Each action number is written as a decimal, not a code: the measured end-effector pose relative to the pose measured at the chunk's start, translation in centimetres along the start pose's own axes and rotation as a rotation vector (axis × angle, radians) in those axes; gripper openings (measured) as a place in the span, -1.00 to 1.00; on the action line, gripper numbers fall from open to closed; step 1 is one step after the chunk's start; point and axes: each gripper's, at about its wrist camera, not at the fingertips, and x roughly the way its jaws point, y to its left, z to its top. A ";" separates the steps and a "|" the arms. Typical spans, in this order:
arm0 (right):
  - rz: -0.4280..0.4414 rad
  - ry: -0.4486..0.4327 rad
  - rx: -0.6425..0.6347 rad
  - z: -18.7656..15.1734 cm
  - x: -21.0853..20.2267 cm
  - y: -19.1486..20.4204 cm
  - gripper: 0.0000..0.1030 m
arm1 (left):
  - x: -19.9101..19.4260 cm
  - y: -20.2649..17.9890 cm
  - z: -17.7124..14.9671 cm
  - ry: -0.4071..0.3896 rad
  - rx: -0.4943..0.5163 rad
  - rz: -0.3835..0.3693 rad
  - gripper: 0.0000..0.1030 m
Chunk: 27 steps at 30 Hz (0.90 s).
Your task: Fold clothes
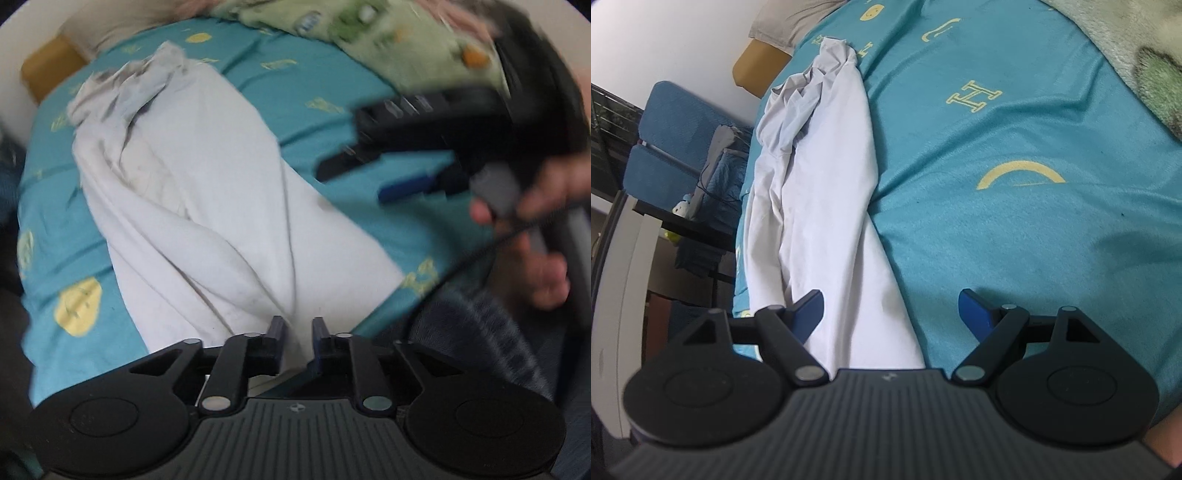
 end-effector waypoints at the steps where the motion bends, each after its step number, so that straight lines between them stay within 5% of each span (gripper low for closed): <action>1: 0.005 0.007 0.005 0.0 0.1 -0.1 0.60 | -0.6 1.6 -0.1 -0.030 -0.082 -0.031 -0.18; 4: 0.017 0.029 0.011 -0.1 0.4 -0.3 0.60 | -1.8 7.8 -1.6 -0.149 -0.381 -0.112 0.32; 8: 0.006 0.071 -0.035 -0.6 0.9 0.2 0.43 | 0.9 13.8 -2.6 -0.126 -0.699 -0.103 0.35; 12: -0.009 0.087 -0.061 -1.1 1.2 0.3 0.41 | 4.1 13.9 -1.9 -0.033 -0.710 -0.077 0.42; 15: 0.034 0.127 -0.036 -1.4 1.6 0.0 0.40 | 4.8 12.2 -1.3 -0.033 -0.633 -0.066 0.68; 20: 0.106 0.211 0.008 -2.2 1.9 -0.2 0.30 | 4.7 12.5 -1.7 -0.027 -0.667 -0.115 0.68; 23: 0.058 0.209 -0.027 -2.6 1.6 0.0 -0.09 | 4.8 12.7 -2.1 -0.003 -0.697 -0.152 0.61; 27: 0.061 0.241 -0.051 -3.6 1.6 0.3 -0.09 | 4.8 12.7 -2.2 0.028 -0.711 -0.174 0.27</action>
